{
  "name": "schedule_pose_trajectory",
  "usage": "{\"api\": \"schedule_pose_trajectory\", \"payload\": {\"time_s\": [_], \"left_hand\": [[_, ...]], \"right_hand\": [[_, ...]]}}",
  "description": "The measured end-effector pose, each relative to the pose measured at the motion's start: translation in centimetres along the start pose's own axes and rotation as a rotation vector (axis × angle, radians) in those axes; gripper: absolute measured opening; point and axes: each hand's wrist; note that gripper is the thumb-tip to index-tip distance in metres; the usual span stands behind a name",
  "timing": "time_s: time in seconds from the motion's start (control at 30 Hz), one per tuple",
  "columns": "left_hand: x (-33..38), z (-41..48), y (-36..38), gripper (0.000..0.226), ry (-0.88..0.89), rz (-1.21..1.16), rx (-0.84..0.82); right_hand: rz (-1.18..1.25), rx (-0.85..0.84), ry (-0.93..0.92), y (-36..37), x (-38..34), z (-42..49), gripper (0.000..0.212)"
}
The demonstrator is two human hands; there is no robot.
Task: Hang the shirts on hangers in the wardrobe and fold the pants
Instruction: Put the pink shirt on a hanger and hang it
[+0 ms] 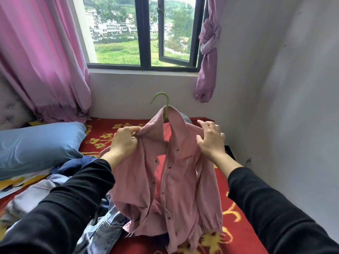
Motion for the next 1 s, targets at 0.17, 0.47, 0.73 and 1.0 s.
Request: {"api": "schedule_pose_trajectory", "payload": {"time_s": [0.17,0.47,0.73,1.0], "left_hand": [[2.3,2.1,-3.1,0.056,0.162,-0.079,0.058],[2.0,8.5,-10.7,0.021,0.082,0.022,0.191],[2.3,10.1,-13.3,0.032,0.073,-0.317,0.447],[0.5,11.7,-18.4,0.033,0.192,0.039,0.360]], "right_hand": [[-0.156,0.039,-0.119,-2.5,-4.0,2.8,0.035],[-0.006,0.396,-0.095,-11.5,-8.0,8.9,0.022],[0.140,0.348,0.010,-12.9,-9.2,10.0,0.027],[0.157,0.399,-0.070,-14.7,-12.6,12.7,0.030]]}}
Point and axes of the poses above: each hand's wrist, its own z-axis towards the middle knuckle, its own y-axis out of the palm, x = y × z, and after that the axes turned 4 degrees about y, right-handed
